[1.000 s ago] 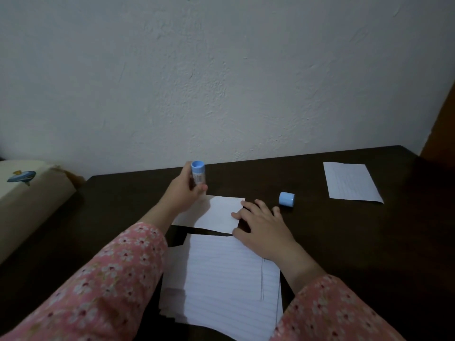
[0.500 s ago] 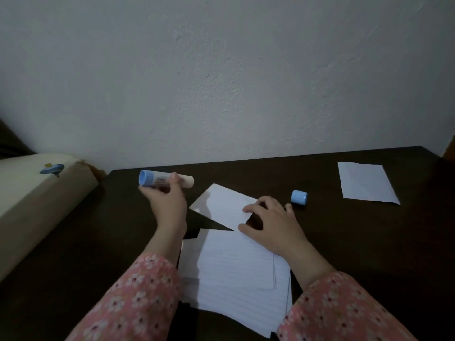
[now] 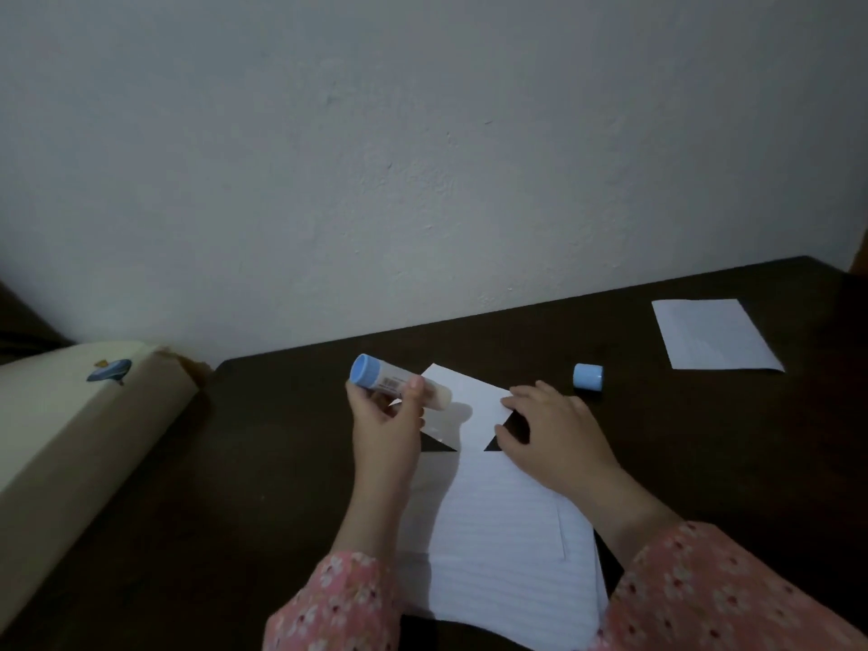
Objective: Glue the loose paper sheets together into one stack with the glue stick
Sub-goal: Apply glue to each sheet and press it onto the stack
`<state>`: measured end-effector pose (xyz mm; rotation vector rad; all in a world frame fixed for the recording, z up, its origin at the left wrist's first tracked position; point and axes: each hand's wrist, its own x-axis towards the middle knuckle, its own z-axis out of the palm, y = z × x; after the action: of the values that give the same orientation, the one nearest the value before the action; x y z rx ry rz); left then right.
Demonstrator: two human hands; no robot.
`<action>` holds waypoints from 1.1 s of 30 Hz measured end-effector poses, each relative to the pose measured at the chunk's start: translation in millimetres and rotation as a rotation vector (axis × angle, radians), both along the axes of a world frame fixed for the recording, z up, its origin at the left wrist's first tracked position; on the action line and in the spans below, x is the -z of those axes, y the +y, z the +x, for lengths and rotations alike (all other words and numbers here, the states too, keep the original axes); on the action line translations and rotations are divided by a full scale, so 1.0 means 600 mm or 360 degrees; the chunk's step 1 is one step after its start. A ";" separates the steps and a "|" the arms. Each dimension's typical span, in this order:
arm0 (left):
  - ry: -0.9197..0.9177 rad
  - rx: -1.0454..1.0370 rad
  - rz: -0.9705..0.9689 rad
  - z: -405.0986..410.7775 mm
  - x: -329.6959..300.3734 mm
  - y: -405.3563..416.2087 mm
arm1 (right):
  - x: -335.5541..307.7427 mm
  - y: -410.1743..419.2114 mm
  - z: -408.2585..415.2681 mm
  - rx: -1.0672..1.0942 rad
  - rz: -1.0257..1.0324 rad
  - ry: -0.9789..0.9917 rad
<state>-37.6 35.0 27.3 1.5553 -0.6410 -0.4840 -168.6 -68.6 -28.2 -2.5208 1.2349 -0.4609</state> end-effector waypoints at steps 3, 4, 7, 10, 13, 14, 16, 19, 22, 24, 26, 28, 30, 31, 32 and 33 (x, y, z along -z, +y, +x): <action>-0.0016 0.0001 0.0031 0.003 0.004 -0.004 | -0.001 0.001 -0.001 0.0041 -0.0099 -0.0073; -0.0032 0.0000 0.0057 0.002 0.007 -0.004 | -0.003 0.000 -0.001 0.0056 -0.0101 -0.0078; -0.0117 0.0045 0.0139 -0.008 0.013 -0.006 | -0.010 0.000 0.001 0.0130 -0.0089 -0.0051; -0.0174 0.0111 0.0170 -0.016 0.012 -0.013 | -0.012 -0.001 0.003 0.0204 -0.0075 -0.0032; -0.0216 0.0173 0.0170 -0.018 0.010 -0.021 | -0.009 -0.001 -0.002 0.0198 -0.0113 -0.0188; -0.0232 0.0192 0.0173 -0.019 0.010 -0.024 | -0.006 -0.003 -0.005 0.0169 -0.0146 -0.0187; -0.0278 0.0249 0.0191 -0.020 0.013 -0.029 | -0.001 -0.008 -0.011 0.0105 -0.0171 -0.0083; -0.0416 0.0345 0.0224 -0.020 0.021 -0.034 | 0.000 -0.009 -0.012 0.0089 -0.0094 0.0044; -0.0566 0.0416 0.0253 -0.025 0.024 -0.036 | 0.000 -0.008 -0.008 0.0098 -0.0055 0.0084; -0.0590 0.0429 0.0280 -0.029 0.024 -0.037 | 0.000 -0.010 -0.008 0.0063 -0.0038 0.0153; -0.0619 0.0429 0.0298 -0.031 0.028 -0.038 | 0.000 -0.013 -0.007 0.0023 0.0012 0.0219; -0.0651 0.0431 0.0325 -0.033 0.033 -0.039 | -0.002 -0.014 -0.007 0.0019 0.0063 0.0215; -0.0664 0.0434 0.0365 -0.035 0.037 -0.040 | -0.004 -0.013 -0.009 0.0014 0.0094 0.0209; -0.0664 0.0436 0.0382 -0.035 0.038 -0.041 | -0.005 -0.012 -0.009 0.0011 0.0101 0.0216; -0.0667 0.0441 0.0391 -0.033 0.039 -0.042 | -0.006 -0.011 -0.009 0.0013 0.0104 0.0225; -0.0675 0.0452 0.0396 -0.031 0.040 -0.043 | -0.007 -0.011 -0.009 0.0018 0.0102 0.0229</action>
<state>-56.4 9.0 3.3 1.8317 -1.1744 -0.4595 -174.0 -75.0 -24.3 -2.5315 1.2935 -0.2415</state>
